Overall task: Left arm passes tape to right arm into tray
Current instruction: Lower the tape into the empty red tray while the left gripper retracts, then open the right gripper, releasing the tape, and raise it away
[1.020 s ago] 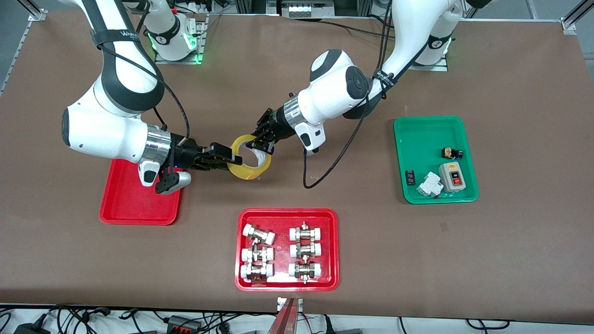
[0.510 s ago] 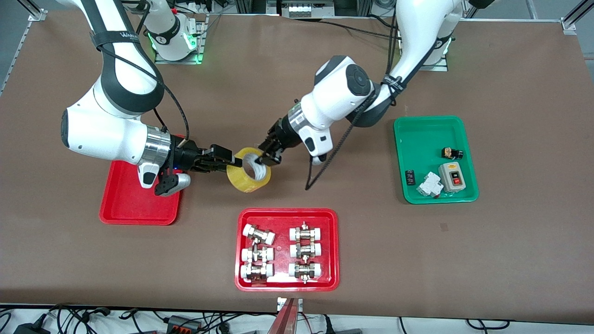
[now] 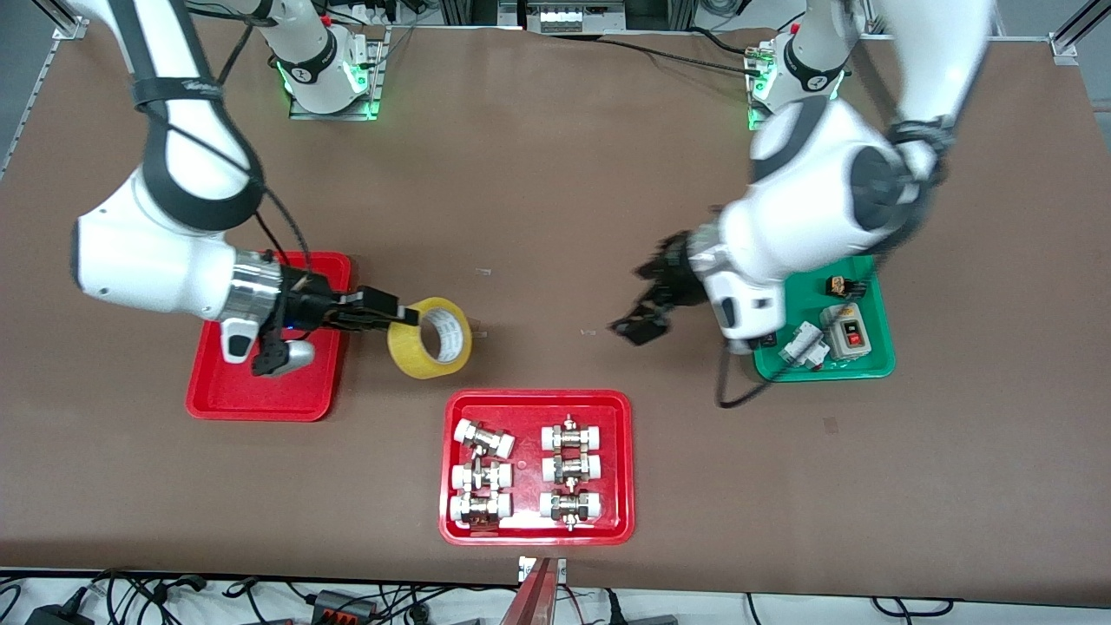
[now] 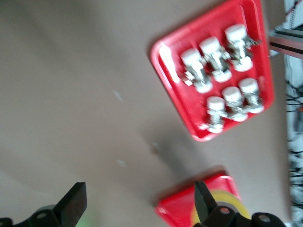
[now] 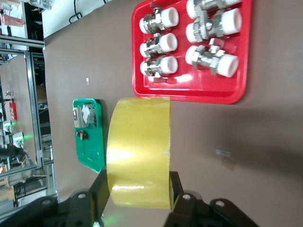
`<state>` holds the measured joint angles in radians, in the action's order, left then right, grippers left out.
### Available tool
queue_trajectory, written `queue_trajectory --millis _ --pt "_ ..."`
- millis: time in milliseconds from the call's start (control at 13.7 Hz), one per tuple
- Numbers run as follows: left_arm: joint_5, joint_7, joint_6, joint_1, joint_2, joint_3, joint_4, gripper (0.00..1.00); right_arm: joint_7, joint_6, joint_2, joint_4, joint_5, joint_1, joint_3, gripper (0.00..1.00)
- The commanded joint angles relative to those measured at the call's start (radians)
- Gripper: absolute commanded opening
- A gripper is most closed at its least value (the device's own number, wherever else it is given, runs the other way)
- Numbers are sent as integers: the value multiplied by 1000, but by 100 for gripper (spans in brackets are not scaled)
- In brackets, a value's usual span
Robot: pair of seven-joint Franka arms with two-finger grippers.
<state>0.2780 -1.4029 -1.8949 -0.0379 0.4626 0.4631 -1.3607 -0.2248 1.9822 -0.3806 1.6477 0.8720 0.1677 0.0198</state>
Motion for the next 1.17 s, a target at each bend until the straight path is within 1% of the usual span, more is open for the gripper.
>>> queue_trajectory --millis 0,73,146,291,437,510,583,656,728,801,947,1020,1093 --pt "-37 166 191 83 -65 0 -8 100 -128 -159 -27 -20 4 -150 9 0" --pt "-98 253 270 119 -93 8 -8 100 -180 -225 -49 -20 2 -207 9 0" --pt "-164 356 351 131 -119 6 -8 100 -245 -282 -75 -19 -13 -262 8 0" --pt "-277 558 491 151 -156 -1 -8 100 -381 -360 -125 -17 -86 -370 9 0" --pt "-411 800 537 176 -203 2 -26 100 -490 -388 -179 -12 -152 -437 9 0" --pt "-440 909 548 193 -220 -1 -46 100 -542 -384 -198 -14 -203 -454 9 0" --pt "-441 961 545 235 -238 5 -69 100 -579 -378 -204 -14 -238 -465 9 0" --pt "-439 973 536 260 -266 9 -111 100 -623 -370 -225 -14 -258 -474 9 0" --pt "-439 973 501 262 -310 9 -173 100 -669 -355 -247 -16 -261 -479 9 0" --pt "-436 975 440 265 -368 8 -263 100 -712 -326 -262 -16 -271 -479 8 0" --pt "-435 975 299 271 -494 8 -444 100 -755 -252 -268 -11 -342 -470 9 0" --pt "-435 976 294 266 -499 9 -451 100 -760 -222 -274 -8 -359 -465 9 10" --pt "-435 984 293 265 -495 9 -439 100 -778 -189 -288 -8 -384 -455 9 35"
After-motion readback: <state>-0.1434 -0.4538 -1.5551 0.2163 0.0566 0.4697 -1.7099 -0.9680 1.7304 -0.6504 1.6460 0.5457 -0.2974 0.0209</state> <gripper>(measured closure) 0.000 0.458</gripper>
